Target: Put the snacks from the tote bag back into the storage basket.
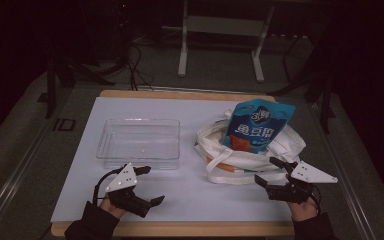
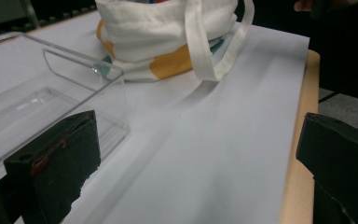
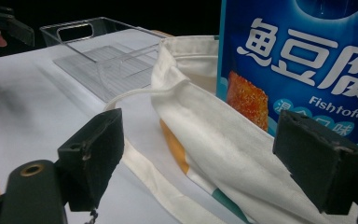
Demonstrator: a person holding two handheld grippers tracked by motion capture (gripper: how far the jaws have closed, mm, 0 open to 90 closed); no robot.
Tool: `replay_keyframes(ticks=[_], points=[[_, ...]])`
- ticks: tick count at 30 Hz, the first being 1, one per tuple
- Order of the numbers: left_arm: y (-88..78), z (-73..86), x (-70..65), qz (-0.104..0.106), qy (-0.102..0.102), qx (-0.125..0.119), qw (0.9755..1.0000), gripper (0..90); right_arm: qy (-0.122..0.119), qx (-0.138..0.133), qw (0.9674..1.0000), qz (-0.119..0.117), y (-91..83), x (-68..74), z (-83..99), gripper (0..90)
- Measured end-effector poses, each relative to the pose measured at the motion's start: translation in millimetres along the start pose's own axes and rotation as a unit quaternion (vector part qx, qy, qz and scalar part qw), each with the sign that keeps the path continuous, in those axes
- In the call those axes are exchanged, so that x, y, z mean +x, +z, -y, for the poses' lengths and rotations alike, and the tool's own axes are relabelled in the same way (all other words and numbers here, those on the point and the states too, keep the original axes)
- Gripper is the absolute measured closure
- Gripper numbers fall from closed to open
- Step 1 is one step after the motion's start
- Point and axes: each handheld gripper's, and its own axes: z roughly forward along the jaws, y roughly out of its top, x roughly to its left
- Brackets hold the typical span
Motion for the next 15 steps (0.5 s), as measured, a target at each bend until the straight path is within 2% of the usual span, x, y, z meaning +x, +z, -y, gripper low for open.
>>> replay_keyframes(ticks=[2, 4, 6, 7, 8, 13, 15], points=[[-0.2, 0.4, -0.4, 0.006, 0.008, 0.008, 0.9999, 0.0, 0.004, 0.007, 0.9999, -0.013, -1.4, -2.5, -0.3, 16.0], [0.6, -0.2, -0.2, 0.018, 0.002, 0.018, 0.9997, 0.0, 0.006, 0.008, 0.9998, -0.015, -2.9, -3.0, -2.1, 15.7], [1.8, -1.3, -1.5, 0.030, -0.006, 0.019, 0.9994, 0.0, 0.017, 0.015, 0.9988, -0.042, -4.2, -3.6, -5.1, 13.9], [3.0, -2.3, -3.1, 0.036, -0.010, 0.017, 0.9992, 0.0, 0.014, 0.020, 0.9986, -0.047, -4.7, -2.8, -6.6, 13.6], [3.9, -3.5, -5.0, 0.035, -0.007, 0.017, 0.9992, 0.0, 0.008, 0.022, 0.9987, -0.046, -5.6, -1.6, -7.9, 13.3], [9.6, -11.3, -8.1, 0.049, -0.006, 0.013, 0.9987, 0.0, 0.006, 0.028, 0.9964, -0.080, -6.3, 1.3, -13.7, 12.4], [11.5, -15.3, -8.7, 0.049, -0.004, 0.015, 0.9987, 0.0, 0.008, 0.030, 0.9962, -0.081, -5.8, 2.6, -16.1, 12.3]])
